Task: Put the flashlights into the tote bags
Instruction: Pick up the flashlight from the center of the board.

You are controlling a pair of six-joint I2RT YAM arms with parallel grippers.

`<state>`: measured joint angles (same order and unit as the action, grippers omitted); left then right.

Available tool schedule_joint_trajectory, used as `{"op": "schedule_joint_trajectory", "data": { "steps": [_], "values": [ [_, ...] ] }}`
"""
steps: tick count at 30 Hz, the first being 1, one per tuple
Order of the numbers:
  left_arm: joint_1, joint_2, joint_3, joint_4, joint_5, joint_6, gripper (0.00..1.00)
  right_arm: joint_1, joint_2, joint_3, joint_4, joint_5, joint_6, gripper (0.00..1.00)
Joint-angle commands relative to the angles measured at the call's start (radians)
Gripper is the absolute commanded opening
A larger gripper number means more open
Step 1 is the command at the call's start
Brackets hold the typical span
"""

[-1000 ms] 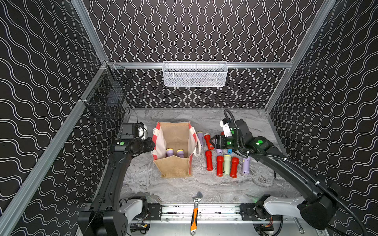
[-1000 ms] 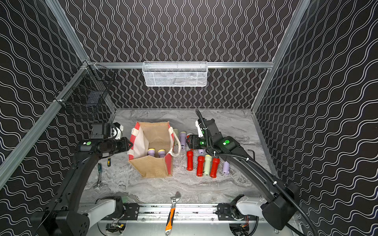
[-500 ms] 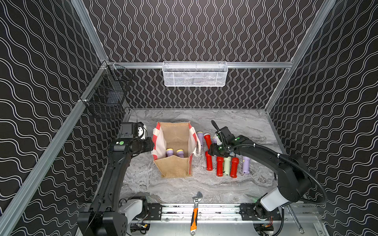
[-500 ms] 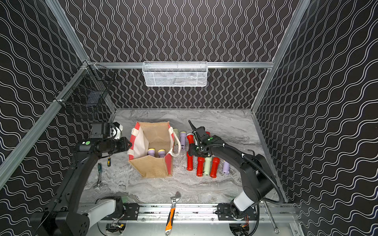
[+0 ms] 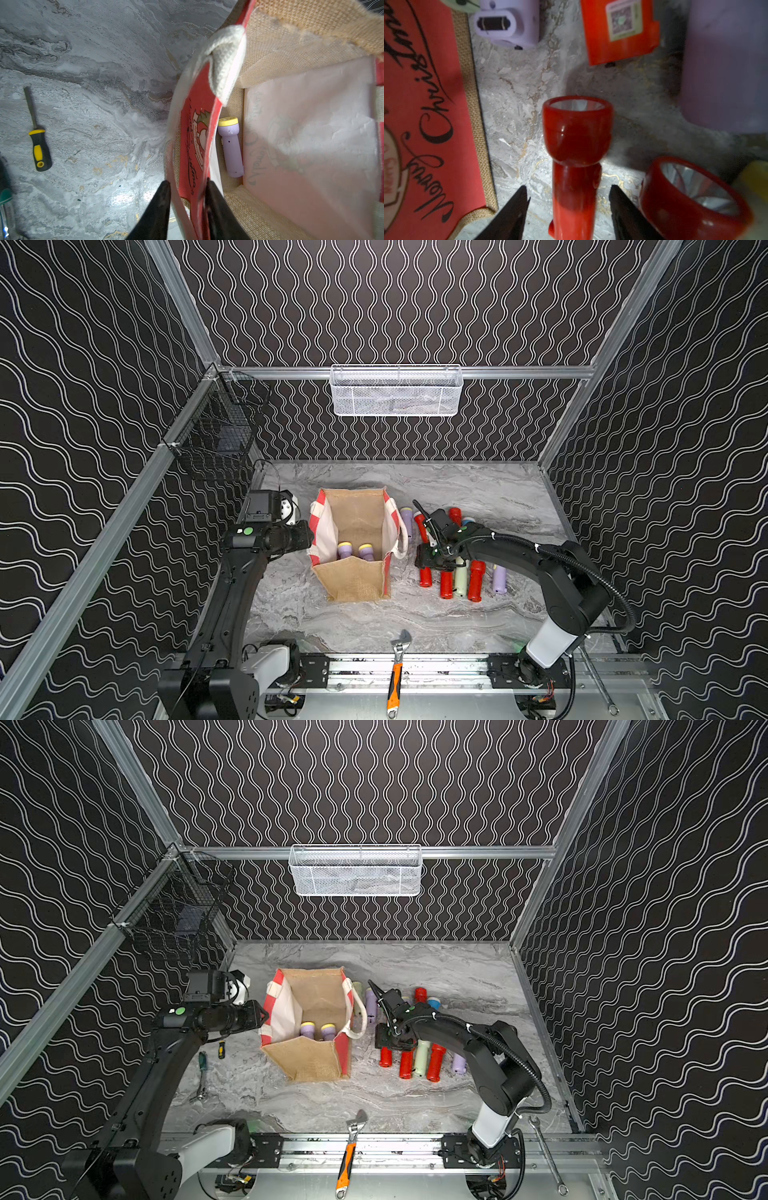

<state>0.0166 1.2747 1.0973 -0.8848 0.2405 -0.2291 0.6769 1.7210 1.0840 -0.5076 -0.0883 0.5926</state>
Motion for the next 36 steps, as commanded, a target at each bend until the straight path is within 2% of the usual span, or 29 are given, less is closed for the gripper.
{"op": "schedule_joint_trajectory", "data": {
  "steps": [1, 15, 32, 36],
  "values": [
    [0.000, 0.006, 0.000, 0.021, 0.003, 0.018, 0.34, 0.004, 0.013, 0.019, -0.031, 0.041, 0.021, 0.65],
    [0.000, 0.002, 0.010, 0.020, 0.010, 0.018, 0.34, 0.049, 0.035, 0.015, -0.063, 0.079, 0.055, 0.63],
    [0.000, -0.022, 0.006, 0.019, 0.016, 0.016, 0.34, 0.070, 0.107, 0.008, -0.035, 0.091, 0.072, 0.52],
    [0.000, -0.034, -0.003, 0.021, 0.014, 0.014, 0.34, 0.071, 0.124, 0.005, -0.027, 0.092, 0.073, 0.44]
  ]
}}
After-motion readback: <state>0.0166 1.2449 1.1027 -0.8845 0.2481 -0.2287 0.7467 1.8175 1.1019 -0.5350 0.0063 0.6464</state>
